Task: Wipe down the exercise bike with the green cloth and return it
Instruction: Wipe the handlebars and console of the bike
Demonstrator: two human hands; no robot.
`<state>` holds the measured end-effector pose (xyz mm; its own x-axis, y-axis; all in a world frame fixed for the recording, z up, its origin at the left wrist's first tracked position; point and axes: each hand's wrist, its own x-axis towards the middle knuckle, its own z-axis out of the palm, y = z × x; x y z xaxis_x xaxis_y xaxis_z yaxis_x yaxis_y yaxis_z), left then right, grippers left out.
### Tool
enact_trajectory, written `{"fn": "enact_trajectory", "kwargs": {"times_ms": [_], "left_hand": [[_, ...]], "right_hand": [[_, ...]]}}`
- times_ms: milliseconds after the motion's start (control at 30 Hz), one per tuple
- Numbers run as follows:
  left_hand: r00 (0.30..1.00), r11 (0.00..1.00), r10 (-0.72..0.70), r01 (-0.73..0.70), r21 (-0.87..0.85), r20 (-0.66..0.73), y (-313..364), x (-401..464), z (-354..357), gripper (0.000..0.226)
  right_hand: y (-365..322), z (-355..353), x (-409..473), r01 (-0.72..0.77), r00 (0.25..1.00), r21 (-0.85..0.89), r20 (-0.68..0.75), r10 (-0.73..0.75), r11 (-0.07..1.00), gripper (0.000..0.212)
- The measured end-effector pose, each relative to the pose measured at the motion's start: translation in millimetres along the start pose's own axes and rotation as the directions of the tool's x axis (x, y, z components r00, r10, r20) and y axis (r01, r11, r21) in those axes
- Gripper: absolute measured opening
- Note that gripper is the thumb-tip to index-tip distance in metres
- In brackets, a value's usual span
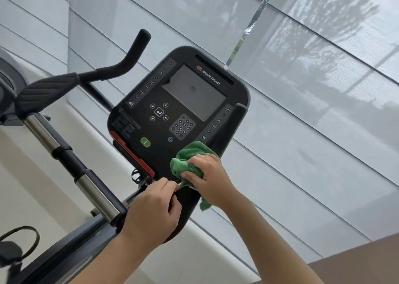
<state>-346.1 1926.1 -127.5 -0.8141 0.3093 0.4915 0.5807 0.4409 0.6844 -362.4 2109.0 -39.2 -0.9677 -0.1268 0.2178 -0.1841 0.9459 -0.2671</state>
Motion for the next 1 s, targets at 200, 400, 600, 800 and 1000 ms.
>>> {"fn": "enact_trajectory", "kwargs": {"times_ms": [200, 400, 600, 800, 1000], "left_hand": [[1.0, 1.0, -0.006, 0.006, 0.01, 0.011, -7.9, -12.7, -6.8, 0.028], [0.998, 0.998, -0.046, 0.044, 0.042, 0.051, -1.0, -8.0, -4.8, 0.022], [0.987, 0.989, -0.148, 0.147, 0.021, 0.071, 3.6, -1.1, -2.9, 0.024], [0.995, 0.995, -0.097, 0.097, 0.027, 0.02, -0.5, -6.3, -5.1, 0.014], [0.997, 0.997, -0.074, 0.073, 0.039, 0.018, -3.9, -7.9, -3.7, 0.019]], "right_hand": [[-10.5, 13.6, -58.6, -0.113, 0.969, 0.337, -0.173, 0.179, 0.935, 0.003], [12.7, -15.6, -97.7, -0.278, 0.921, 0.436, -0.132, 0.366, 0.856, 0.005], [-0.7, -78.0, -66.7, 0.003, 0.94, 0.16, -0.338, 0.052, 0.987, 0.019], [0.5, -88.7, -34.2, 0.179, 0.979, 0.041, -0.101, -0.174, 0.983, 0.035], [18.3, -34.5, -3.2, 0.381, 0.853, -0.401, 0.499, -0.151, 0.833, 0.084]]}}
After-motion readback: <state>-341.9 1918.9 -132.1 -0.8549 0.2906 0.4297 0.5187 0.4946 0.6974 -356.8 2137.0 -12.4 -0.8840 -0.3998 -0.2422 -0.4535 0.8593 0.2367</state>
